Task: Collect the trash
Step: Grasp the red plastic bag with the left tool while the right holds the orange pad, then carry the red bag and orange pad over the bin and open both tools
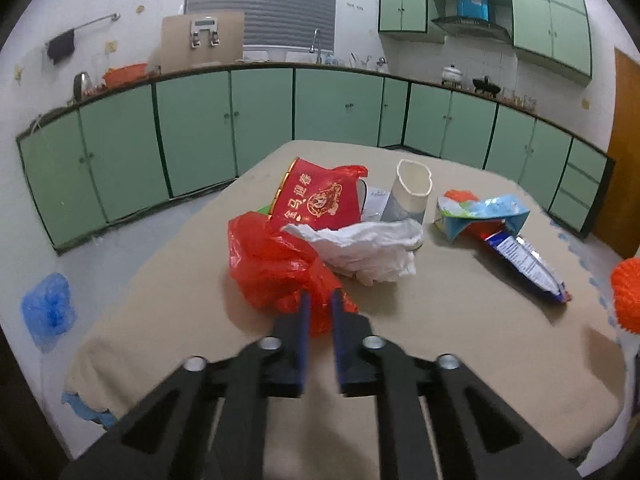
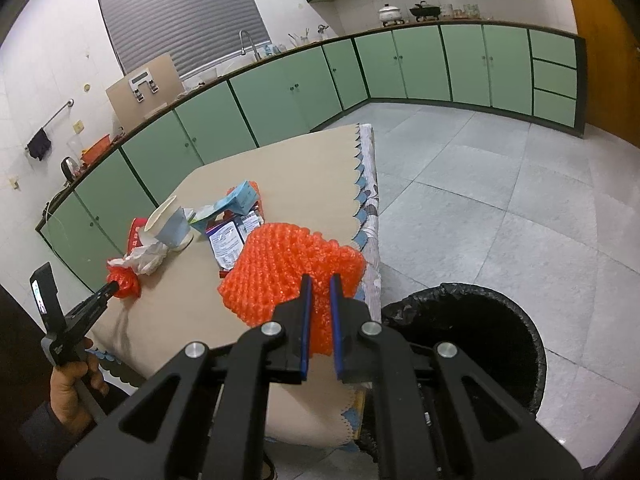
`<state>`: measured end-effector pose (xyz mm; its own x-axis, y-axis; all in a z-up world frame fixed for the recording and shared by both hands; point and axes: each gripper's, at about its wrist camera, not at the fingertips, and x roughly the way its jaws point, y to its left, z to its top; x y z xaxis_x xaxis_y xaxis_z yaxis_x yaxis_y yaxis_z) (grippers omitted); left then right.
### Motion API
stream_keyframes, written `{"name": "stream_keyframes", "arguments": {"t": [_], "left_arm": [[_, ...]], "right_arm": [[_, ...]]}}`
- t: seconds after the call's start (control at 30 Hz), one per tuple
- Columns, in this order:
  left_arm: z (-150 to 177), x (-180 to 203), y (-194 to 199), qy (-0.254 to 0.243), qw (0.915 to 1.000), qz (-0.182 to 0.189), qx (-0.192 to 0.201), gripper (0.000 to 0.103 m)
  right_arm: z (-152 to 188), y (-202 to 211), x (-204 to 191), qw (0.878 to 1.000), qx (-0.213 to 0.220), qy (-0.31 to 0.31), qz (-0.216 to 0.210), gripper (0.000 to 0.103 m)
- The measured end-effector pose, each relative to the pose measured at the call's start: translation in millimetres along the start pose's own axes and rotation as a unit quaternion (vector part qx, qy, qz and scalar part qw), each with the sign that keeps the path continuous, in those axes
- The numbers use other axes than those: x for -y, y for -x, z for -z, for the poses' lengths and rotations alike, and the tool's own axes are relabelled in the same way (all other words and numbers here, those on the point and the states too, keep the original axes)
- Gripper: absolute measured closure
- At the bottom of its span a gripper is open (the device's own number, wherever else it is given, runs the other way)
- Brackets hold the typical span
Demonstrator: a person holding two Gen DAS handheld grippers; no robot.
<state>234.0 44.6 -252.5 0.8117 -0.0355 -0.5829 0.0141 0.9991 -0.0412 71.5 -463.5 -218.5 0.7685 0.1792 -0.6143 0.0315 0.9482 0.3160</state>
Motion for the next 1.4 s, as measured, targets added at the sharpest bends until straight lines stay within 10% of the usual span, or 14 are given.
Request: {"name": "stream_keyframes", "arguments": {"t": [0.63,1.4], "left_arm": [[-16.4,2.9,66.1,-0.014,0.9986,0.028,0.042,0.101],[-9.8,133.1,127.8,-0.122,0.9791,0.154,0.051,0.101]], "right_arm": [[-2.4,20.6,-0.1,1.0,0.018,0.001,-0.015,0.095],[13.1,70.6,25.0,0.998,0.061,-0.03,-0.002,0.095]]}}
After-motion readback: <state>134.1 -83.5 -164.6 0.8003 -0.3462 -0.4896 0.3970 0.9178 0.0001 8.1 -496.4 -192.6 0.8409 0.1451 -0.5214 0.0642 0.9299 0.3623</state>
